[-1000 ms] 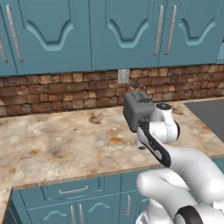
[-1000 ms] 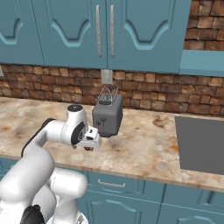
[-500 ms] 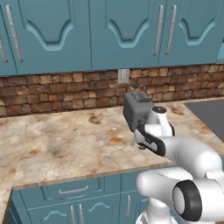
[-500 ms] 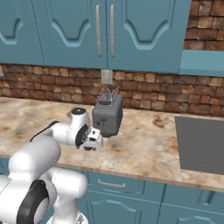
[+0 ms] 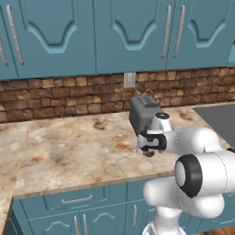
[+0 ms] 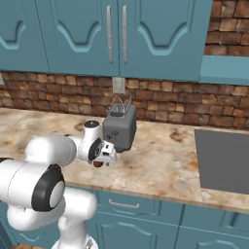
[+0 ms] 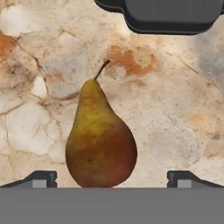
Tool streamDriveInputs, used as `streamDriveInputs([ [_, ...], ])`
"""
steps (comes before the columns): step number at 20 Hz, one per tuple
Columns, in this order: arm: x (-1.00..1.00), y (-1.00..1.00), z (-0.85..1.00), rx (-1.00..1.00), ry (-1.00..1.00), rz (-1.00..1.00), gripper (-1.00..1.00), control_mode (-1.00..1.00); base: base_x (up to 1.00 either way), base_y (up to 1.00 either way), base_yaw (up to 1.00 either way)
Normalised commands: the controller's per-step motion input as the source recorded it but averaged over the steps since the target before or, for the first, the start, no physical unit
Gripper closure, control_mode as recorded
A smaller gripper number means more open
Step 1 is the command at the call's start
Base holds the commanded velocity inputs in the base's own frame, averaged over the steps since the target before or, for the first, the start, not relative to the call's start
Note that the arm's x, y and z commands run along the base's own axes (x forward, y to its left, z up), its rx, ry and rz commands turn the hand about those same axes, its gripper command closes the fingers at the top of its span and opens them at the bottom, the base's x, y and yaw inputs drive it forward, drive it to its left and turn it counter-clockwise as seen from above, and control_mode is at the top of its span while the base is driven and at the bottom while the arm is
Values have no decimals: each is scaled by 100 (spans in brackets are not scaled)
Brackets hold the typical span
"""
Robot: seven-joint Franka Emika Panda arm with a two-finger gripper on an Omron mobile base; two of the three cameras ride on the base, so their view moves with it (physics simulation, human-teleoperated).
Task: Place the pear in the correct fridge rack based on whether it is a fruit or vegetable. Finally, close the fridge door.
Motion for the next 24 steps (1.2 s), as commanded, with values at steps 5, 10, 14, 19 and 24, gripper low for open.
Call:
streamDriveInputs([
  [5,31,0,-23,0,0,0,-100,-100,0,0,0],
  [10,17,0,-33,0,2,0,100,-100,0,0,0],
  [14,0,0,-47,0,4,0,100,-100,0,0,0],
  [19,0,0,-7,0,1,0,100,-100,0,0,0],
  [24,-56,0,47,0,-3,0,100,-100,0,0,0],
])
